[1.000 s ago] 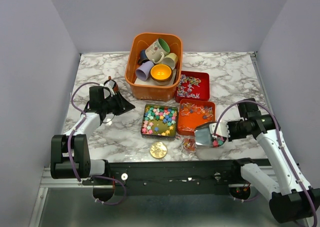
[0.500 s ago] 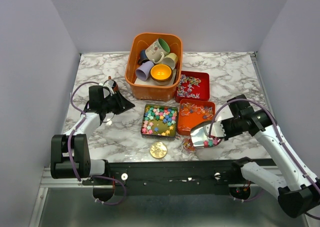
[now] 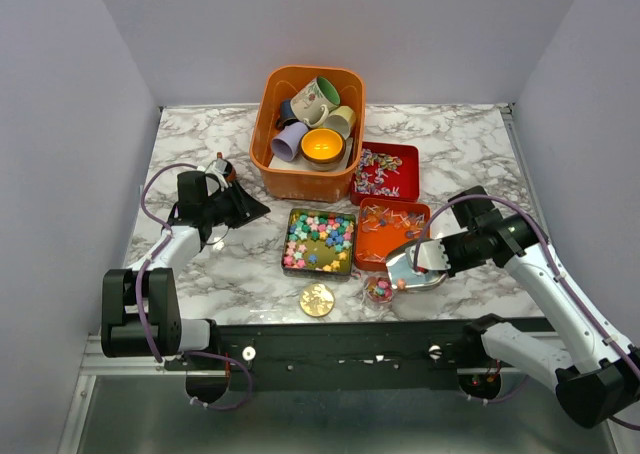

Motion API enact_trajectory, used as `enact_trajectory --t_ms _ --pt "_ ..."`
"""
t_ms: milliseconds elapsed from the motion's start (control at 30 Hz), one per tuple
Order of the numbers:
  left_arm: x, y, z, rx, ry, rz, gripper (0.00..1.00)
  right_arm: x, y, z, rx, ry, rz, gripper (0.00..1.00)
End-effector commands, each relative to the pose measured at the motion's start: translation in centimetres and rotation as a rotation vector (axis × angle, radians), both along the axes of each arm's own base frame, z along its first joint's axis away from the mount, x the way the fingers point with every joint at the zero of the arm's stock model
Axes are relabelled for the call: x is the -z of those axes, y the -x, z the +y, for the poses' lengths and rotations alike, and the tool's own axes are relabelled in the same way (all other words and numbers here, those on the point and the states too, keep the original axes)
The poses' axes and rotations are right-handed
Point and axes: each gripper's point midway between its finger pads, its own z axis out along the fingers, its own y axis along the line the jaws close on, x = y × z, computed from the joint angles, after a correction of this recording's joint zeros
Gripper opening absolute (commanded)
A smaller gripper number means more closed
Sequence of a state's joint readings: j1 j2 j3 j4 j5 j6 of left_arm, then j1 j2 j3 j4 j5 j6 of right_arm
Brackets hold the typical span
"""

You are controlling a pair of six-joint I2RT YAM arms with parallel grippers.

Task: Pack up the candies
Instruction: Place the fake candies in the packing bottle.

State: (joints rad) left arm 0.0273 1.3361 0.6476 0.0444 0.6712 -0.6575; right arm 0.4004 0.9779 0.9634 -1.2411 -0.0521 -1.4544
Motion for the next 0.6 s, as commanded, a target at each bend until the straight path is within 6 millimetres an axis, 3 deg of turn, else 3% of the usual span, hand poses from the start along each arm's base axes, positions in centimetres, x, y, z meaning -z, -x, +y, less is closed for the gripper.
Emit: enact_trajectory --t_ms 0,267,400,467,500,567 --pt "0.1 -0.1 0.1 -0.001 0.013 -0.006 0.43 -1.0 -0.1 -0.5 0.007 0.029 -0.028 0.01" --pt "-0.2 -0.3 0.0 0.001 0.018 -0.001 0.43 -1.6 -0.1 -1.1 0.083 0.014 -0.07 0.01" --pt "-0.8 0.1 0.1 0.018 0.001 -0.007 0.43 -2.8 -0.9 -0.9 0.332 -0.171 -0.087 0.01" --pt "-0.9 0.6 0.2 0.039 -0.025 0.0 0.43 -4.0 -2.6 -0.5 0.445 -0.29 -0.12 0.01" --pt "-1.1 0.7 0.3 0.046 -0.037 -0.006 0.43 -4.1 -3.3 -1.4 0.587 -0.343 -0.116 0.01" --pt "-1.4 1.0 0.4 0.064 -0.063 -0.01 0.43 -4.9 -5.6 -1.8 0.699 -0.444 -0.164 0.01"
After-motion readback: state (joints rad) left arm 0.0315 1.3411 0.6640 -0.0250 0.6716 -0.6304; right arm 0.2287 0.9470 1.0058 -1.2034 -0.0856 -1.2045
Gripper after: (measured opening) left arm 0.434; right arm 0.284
